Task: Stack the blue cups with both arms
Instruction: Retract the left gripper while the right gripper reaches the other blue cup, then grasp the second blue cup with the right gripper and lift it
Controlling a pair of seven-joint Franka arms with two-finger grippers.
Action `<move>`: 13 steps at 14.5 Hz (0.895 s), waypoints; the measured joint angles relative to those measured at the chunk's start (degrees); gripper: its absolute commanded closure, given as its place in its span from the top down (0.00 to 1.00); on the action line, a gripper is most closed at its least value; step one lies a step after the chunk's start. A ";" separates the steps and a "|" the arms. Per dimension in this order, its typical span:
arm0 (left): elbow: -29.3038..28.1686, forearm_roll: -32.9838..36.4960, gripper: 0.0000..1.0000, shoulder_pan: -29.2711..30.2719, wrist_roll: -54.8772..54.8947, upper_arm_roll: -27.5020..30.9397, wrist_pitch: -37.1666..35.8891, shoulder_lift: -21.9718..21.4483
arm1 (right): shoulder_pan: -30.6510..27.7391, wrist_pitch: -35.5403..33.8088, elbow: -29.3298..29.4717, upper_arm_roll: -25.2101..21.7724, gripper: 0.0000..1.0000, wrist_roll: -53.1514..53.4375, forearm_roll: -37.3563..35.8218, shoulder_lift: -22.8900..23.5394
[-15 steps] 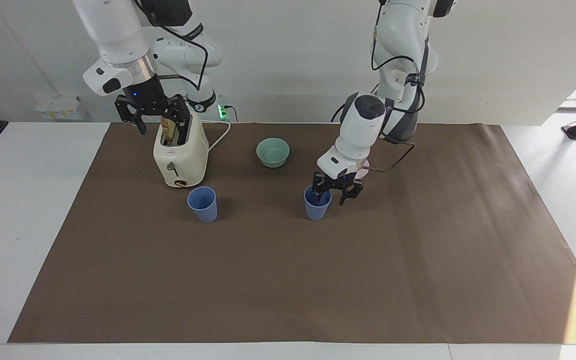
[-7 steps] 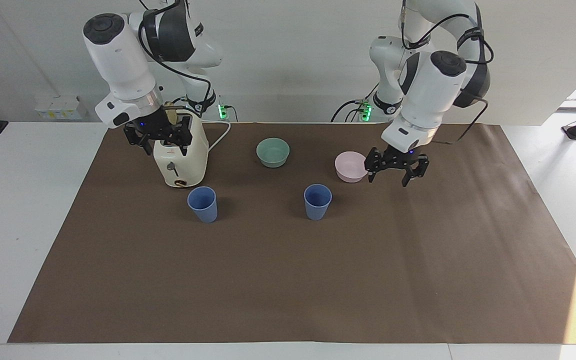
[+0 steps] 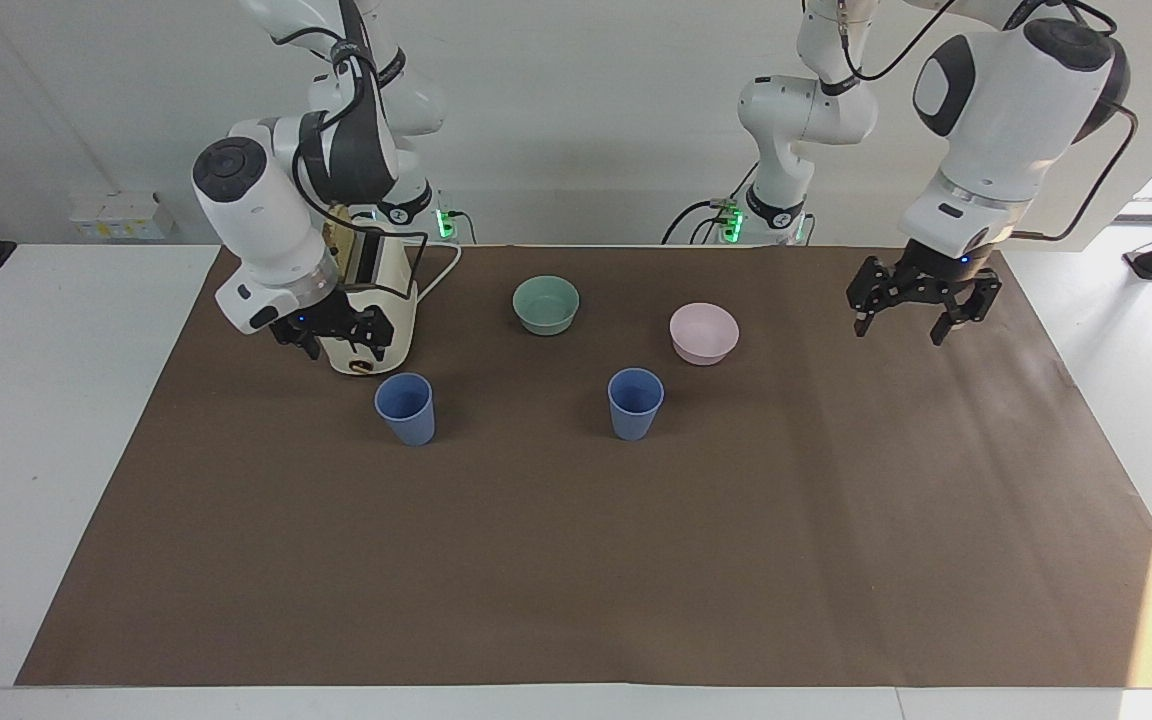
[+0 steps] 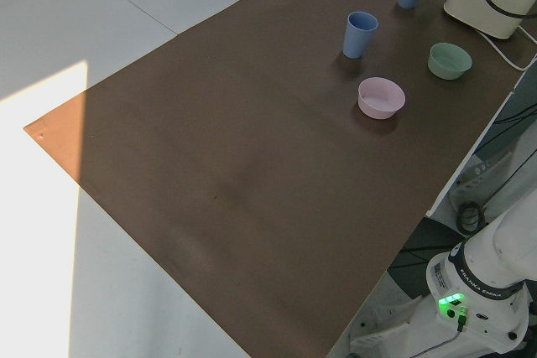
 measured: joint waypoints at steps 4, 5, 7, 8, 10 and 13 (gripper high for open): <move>5.37 0.02 1.00 4.11 3.30 0.04 -7.36 0.08 | -0.01 3.73 -1.13 0.00 1.00 0.00 -0.01 1.87; 6.40 0.02 1.00 4.39 3.41 0.13 -9.15 0.09 | -0.01 5.46 -1.36 0.00 1.00 0.00 -0.01 2.75; 7.69 0.04 1.00 5.10 3.63 0.13 -12.02 0.10 | -0.01 7.79 -1.57 0.00 1.00 0.01 -0.01 4.60; 8.01 0.05 1.00 5.46 3.82 0.12 -13.21 0.12 | -0.01 9.08 -1.67 0.00 1.00 0.01 -0.01 5.58; 8.61 0.05 1.00 5.70 4.01 0.12 -14.51 0.15 | 0.04 10.81 -1.76 0.07 1.00 0.09 -0.01 7.16; 8.82 0.05 1.00 5.71 4.06 0.07 -15.07 0.15 | 0.26 11.19 -1.86 0.21 0.34 0.20 -0.01 8.29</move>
